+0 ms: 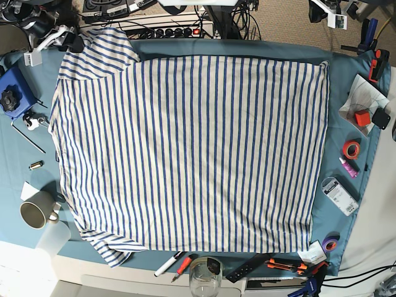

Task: Fold the T-shirt properly
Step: 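Move the right gripper down to the shirt's shoulder corner and grasp it, then move the left gripper to the opposite shoulder corner and grasp it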

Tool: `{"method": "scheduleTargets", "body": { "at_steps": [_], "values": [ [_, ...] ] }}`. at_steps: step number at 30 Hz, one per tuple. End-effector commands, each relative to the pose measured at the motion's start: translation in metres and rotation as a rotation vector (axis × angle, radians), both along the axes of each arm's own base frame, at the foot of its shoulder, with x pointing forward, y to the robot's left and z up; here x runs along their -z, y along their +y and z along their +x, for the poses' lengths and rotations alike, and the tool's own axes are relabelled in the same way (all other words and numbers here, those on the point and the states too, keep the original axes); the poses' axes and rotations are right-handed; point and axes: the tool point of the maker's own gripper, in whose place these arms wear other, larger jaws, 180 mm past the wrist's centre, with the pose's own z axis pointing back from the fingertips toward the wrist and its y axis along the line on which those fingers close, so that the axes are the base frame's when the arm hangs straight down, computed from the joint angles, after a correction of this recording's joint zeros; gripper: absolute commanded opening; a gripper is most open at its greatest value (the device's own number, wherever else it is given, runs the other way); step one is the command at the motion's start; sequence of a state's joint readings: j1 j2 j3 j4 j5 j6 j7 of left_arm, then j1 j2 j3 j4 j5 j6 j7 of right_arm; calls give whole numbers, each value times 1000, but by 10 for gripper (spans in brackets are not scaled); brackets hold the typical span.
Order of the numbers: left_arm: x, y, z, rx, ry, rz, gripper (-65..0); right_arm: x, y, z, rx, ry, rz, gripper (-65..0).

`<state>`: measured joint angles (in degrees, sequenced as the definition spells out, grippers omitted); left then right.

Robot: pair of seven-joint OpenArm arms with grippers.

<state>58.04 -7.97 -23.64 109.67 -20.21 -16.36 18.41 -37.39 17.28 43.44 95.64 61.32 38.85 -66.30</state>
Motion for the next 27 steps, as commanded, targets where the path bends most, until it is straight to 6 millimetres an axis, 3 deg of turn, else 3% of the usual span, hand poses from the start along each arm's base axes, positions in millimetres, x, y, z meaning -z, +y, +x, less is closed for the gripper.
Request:
{"method": "scheduleTargets", "body": {
  "at_steps": [1, 4, 7, 12, 13, 16, 20, 25, 27],
  "values": [
    [-6, 0, 1, 5, -19, -1, -650, -6, -2, 4, -14, -22, -12, -344],
    [-9, 1, 5, 0, -48, 0, -650, -4, -1, 3, 13, -25, -11, -361],
    [-13, 2, 13, -5, -89, 1, -650, -1, -3, 3, 25, -22, -27, -448],
    [-18, 2, 42, -4, -161, 1, -650, -1, -3, 2, 24, -21, -27, -455],
    [-19, 1, 49, -1, -174, 0, -625, -1, -3, 2, 24, -21, -27, -455],
    [-18, -11, 65, 64, -180, -36, -419, 0, -3, 1, 20, -10, -26, -455],
    [-21, -15, 82, 88, -205, -43, -399, 0, -3, 1, 20, -10, -26, -455],
    [-11, -20, 66, 120, -73, -44, -399, 0, -3, 0, 18, -3, -26, -455],
    [-16, -26, 66, 119, -61, -80, -399, 0, -3, 0, 19, -6, -25, -455]
  ]
}}
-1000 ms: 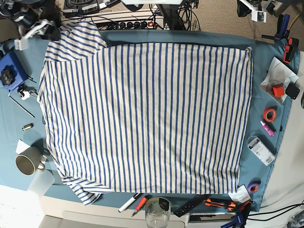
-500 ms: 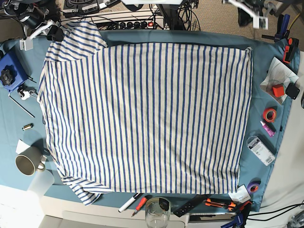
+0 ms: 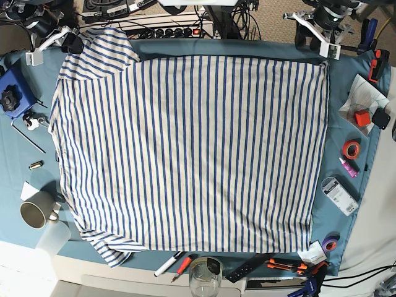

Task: Fold the T-shirt properly
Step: 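Move the left gripper to the opposite shoulder corner and grasp it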

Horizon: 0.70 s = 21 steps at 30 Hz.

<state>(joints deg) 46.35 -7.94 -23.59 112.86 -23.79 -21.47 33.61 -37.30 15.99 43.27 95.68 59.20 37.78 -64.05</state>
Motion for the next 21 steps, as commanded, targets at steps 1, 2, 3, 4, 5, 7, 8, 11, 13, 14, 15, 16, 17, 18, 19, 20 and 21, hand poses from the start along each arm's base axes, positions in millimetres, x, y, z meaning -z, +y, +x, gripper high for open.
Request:
{"method": "scheduleTargets", "body": {
  "at_steps": [1, 2, 3, 4, 5, 7, 8, 11, 13, 14, 15, 16, 17, 18, 19, 20, 21],
  "values": [
    [-13, -2, 6, 9, -39, -10, -399, -4, -3, 0, -17, 0, -17, -455],
    [-19, -5, 9, 20, -46, -7, -399, -4, -3, 0, -17, 0, -17, -455],
    [-25, -6, 11, 35, -52, 5, -399, -4, -3, 0, -18, 1, -18, -455],
    [-31, -6, 13, 50, -56, 24, -399, -4, -3, -1, -18, 4, -21, -455],
    [-39, -6, 15, 59, -65, 43, -399, -3, -3, -1, -19, 5, -23, -455],
    [-56, 1, 22, 29, -106, 90, -399, -3, -3, -1, -18, 4, -22, -455],
    [-64, 6, 27, 11, -136, 122, -399, -4, -3, 0, -18, 3, -22, -455],
    [-73, 23, 37, -39, -175, 219, -401, -4, -3, 0, -17, 1, -22, -455],
    [-70, 28, 38, -52, -168, 236, -401, -4, -3, 0, -17, -1, -22, -455],
    [-67, 29, 39, -55, -164, 234, -401, -4, -3, 0, -17, -1, -22, -455],
    [-63, 30, 39, -57, -157, 232, -401, -4, -3, 0, -17, -1, -22, -455],
    [-58, 33, 39, -49, -146, 245, -401, -4, -3, 0, -17, -1, -22, -455],
    [-52, 35, 39, -23, -132, 271, -401, -4, -3, 0, -17, -2, -22, -455],
    [-46, 39, 38, -3, -117, 303, -401, -4, -3, 0, -17, -2, -23, -455],
    [-42, 43, 37, 12, -104, 332, -401, -4, -3, 0, -17, -1, -22, -455],
    [-37, 45, 36, 22, -91, 348, -401, -4, -3, 0, -16, -1, -23, -455],
    [-34, 45, 35, 28, -82, 345, -401, -4, -3, 0, -16, -2, -22, -455]
  ]
}}
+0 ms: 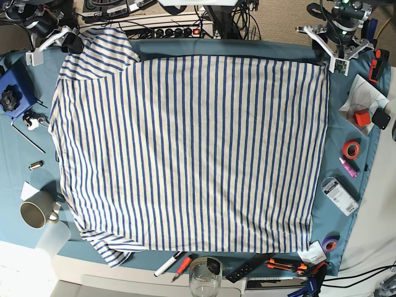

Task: Fold the T-shirt properly
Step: 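Move the left gripper to the opposite shoulder corner and grasp it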

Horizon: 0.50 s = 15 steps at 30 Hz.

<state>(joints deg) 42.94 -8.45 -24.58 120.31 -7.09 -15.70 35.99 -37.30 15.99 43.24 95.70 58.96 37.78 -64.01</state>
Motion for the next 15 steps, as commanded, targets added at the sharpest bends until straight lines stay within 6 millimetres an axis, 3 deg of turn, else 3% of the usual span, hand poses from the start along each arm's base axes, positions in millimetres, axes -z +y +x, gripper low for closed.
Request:
{"method": "scheduleTargets", "body": {
  "at_steps": [1, 9, 15],
  "values": [
    [-3, -1, 0, 18, -12, -4, -401, -4, -3, 1, -15, -5, -19, -455],
    [-5, -1, 13, 14, -46, -7, -401, -5, -3, 2, -13, -11, -20, -455],
    [19, 5, 14, -17, -3, -31, -401, -5, -4, 2, -13, -13, -20, -455]
  ]
}}
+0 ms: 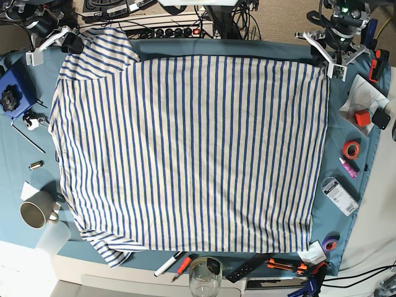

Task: Fold the T-shirt properly
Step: 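Move the left gripper to the opposite shoulder corner and grasp it, then lift both shoulder corners and pull them across toward the hem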

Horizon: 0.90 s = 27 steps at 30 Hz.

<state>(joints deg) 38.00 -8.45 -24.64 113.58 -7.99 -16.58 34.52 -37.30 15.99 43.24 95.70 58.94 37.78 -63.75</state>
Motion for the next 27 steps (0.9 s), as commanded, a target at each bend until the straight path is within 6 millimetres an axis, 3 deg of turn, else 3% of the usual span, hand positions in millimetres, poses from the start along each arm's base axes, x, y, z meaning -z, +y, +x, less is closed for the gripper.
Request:
{"method": "scheduleTargets", "body": {
  "at_steps": [1, 7, 9, 11, 12, 21, 27],
  "values": [
    [2, 3, -2, 0, 10, 10, -401, -5, -3, 1, -14, -9, -19, -455],
    [-2, -7, 5, -25, -37, -87, -413, -11, -6, 10, 6, -64, -25, -460],
    [-4, -10, 7, -32, -52, -114, -501, -11, -6, 12, 8, -71, -25, -528],
    [-5, -11, 7, -35, -56, -125, -637, -11, -6, 12, 6, -69, -25, -627],
    [-5, -11, 7, -36, -56, -128, -650, -12, -6, 13, 9, -74, -23, -650],
    [-13, 10, 7, -152, -49, -77, -650, -29, -10, 27, 43, -154, 19, -650],
    [-35, 23, 10, -157, -76, -32, -650, -69, -34, 30, 82, -265, -30, -650]
  ]
}}
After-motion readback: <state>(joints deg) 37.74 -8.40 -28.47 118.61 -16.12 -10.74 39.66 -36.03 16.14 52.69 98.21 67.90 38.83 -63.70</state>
